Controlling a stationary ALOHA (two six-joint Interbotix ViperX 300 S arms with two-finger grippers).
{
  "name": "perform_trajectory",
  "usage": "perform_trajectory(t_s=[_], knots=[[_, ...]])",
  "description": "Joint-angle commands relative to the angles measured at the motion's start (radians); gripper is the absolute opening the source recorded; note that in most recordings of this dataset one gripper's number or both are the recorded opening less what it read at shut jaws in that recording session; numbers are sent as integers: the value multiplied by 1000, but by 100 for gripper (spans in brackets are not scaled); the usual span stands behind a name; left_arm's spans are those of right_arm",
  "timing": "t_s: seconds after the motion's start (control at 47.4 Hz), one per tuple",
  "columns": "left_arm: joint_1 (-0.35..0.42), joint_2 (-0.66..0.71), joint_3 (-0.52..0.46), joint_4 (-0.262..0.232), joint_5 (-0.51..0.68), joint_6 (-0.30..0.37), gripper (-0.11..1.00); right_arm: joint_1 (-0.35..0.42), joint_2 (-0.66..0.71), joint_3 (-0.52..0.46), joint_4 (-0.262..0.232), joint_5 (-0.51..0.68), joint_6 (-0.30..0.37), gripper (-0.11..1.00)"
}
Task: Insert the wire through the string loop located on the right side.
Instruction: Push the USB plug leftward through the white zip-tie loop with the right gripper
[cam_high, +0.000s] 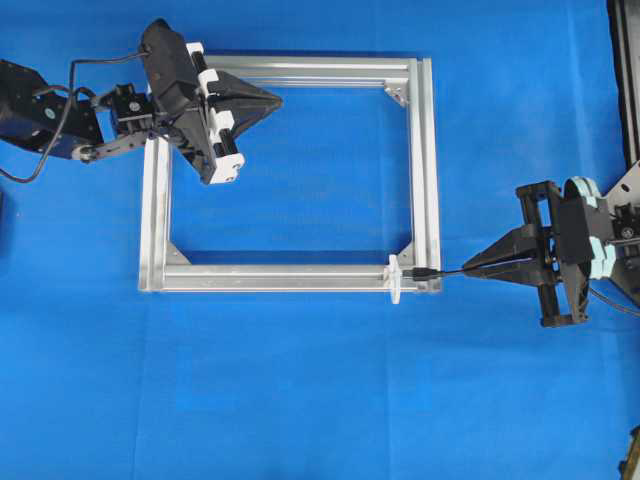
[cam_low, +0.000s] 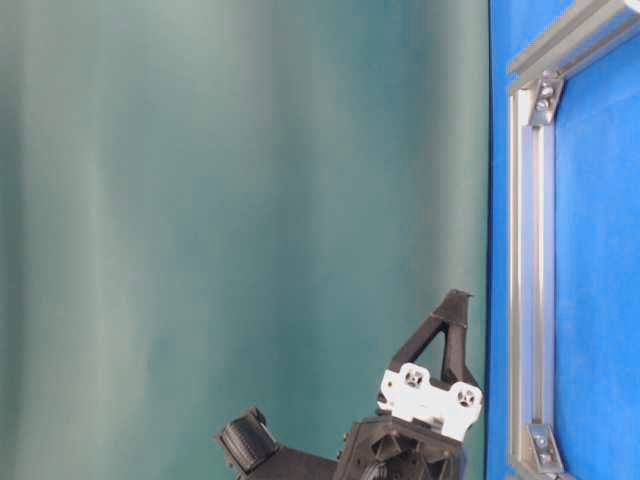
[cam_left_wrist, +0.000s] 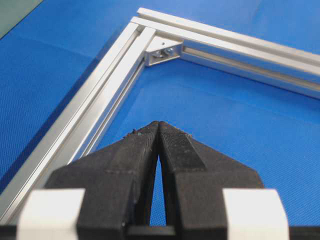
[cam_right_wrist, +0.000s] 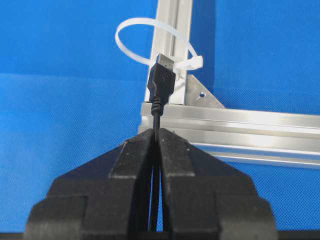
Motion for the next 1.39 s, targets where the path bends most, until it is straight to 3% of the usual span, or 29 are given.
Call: perform_trajectory(t_s=[0.0, 0.359, 0.95, 1.372], knots=[[0, -29, -6, 3, -11, 0, 0, -3, -3, -8, 2, -11, -2, -3], [-5, -29, -8, 3, -12, 0, 0, -2, 8, -12, 2, -41, -2, -3], [-6, -29, -6, 3, -12, 0, 0, -3, 262, -164, 2, -164, -2, -3], [-8, -29, -6, 3, -12, -2, 0, -3, 321, -198, 3, -207, -2, -3]])
